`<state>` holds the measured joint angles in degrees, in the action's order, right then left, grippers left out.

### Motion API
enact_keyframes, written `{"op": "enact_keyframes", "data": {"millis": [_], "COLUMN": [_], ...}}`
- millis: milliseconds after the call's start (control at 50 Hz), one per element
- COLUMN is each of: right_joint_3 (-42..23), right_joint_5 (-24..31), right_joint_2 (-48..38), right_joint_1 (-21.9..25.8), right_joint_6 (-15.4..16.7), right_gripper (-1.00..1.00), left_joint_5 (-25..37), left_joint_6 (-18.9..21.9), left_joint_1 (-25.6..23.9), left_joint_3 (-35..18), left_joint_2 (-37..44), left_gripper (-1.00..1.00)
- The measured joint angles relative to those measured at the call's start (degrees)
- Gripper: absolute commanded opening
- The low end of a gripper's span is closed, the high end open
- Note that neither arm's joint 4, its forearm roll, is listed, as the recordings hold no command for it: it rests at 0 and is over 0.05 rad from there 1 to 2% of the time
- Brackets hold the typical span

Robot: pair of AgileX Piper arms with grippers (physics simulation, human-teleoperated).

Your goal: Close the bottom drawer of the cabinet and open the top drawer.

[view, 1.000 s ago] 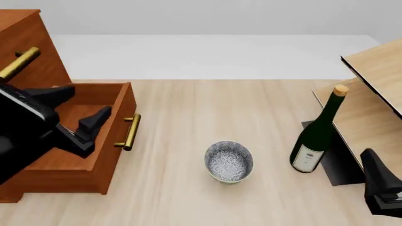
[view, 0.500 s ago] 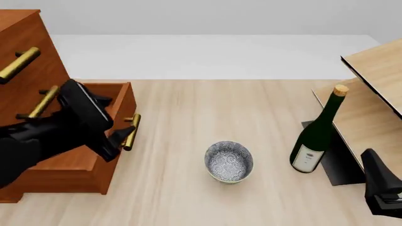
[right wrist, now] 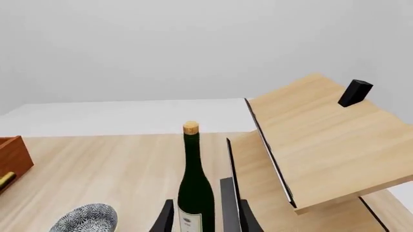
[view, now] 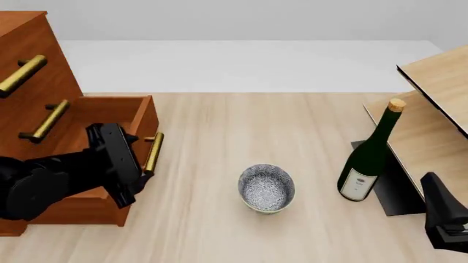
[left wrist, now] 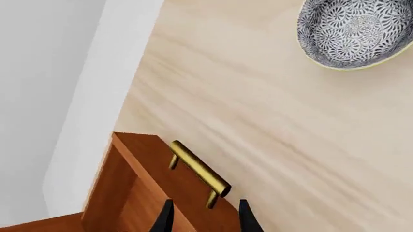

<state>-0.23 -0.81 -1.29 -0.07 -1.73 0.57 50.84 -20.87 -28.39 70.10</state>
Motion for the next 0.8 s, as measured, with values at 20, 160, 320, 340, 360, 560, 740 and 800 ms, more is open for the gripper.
{"op": "enact_keyframes", "data": {"millis": [20,160,320,340,360,560,740,800], "right_joint_3": [0.0,-0.01,-0.02,-0.02,-0.02,0.0,0.0,0.01], "right_joint_5": [-0.02,-0.07,-0.07,-0.07,-0.07,-0.1,0.06,0.08], "right_joint_2": [-0.02,-0.11,-0.14,-0.14,-0.14,-0.18,-0.02,-0.01], "right_joint_1": [-0.01,-0.06,-0.06,-0.06,-0.06,-0.04,-0.02,-0.06], "right_joint_6": [-0.03,-0.22,-0.34,-0.35,-0.35,-0.41,-0.46,-0.48], "right_gripper": [1.0,1.0,1.0,1.0,1.0,1.0,1.0,1.0], "left_joint_5": [-0.14,-1.64,-3.79,-4.12,-4.41,-8.05,-11.61,-13.06], "left_joint_6": [0.65,5.45,10.66,11.3,11.88,17.83,22.07,23.42], "left_joint_1": [0.21,2.2,4.62,4.93,5.24,9.08,12.2,13.21], "left_joint_3": [0.17,1.79,3.61,3.83,4.04,6.4,7.78,8.22], "left_joint_2": [0.08,0.21,0.04,0.03,0.05,0.23,1.31,1.98], "left_gripper": [1.0,1.0,1.0,1.0,1.0,1.0,1.0,1.0]}}
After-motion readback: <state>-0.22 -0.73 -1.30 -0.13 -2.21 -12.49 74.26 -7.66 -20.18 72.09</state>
